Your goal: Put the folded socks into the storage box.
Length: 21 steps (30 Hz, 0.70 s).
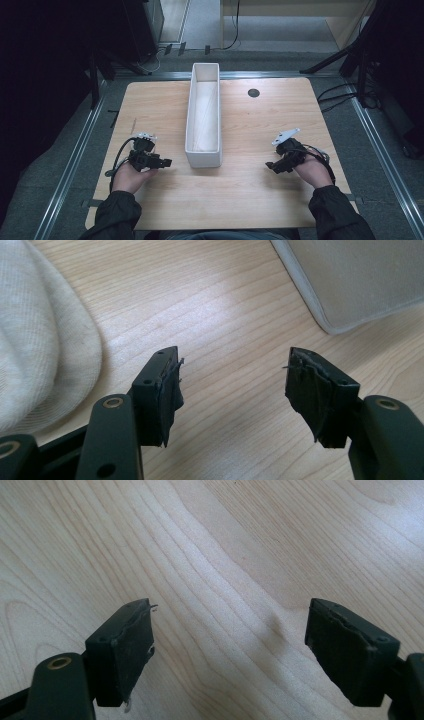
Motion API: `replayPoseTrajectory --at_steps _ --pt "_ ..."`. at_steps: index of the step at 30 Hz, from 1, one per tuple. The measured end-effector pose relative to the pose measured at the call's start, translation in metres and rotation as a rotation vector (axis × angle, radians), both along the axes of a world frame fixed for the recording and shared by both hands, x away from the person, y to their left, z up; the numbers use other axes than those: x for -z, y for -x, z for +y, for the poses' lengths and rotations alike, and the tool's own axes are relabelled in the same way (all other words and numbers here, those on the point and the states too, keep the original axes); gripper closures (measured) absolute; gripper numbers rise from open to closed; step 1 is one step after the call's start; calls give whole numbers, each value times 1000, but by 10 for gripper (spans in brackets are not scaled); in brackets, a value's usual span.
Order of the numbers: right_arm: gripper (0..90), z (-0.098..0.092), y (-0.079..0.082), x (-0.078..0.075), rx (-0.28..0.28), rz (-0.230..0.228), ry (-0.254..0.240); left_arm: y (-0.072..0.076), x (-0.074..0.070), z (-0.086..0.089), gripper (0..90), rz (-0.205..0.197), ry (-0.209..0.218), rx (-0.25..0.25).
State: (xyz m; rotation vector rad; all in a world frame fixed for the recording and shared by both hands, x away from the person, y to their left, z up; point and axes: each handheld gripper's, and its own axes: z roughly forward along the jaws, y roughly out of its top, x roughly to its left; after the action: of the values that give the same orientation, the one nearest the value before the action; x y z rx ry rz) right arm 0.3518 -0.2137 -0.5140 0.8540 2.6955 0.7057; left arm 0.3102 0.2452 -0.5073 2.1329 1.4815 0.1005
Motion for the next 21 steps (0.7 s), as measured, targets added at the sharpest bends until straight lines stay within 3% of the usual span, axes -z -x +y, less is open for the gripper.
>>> replayPoseTrajectory --at_steps 21 --pt "192 0 -1 1 -7 -5 7 1 -1 10 369 28 2 -35"
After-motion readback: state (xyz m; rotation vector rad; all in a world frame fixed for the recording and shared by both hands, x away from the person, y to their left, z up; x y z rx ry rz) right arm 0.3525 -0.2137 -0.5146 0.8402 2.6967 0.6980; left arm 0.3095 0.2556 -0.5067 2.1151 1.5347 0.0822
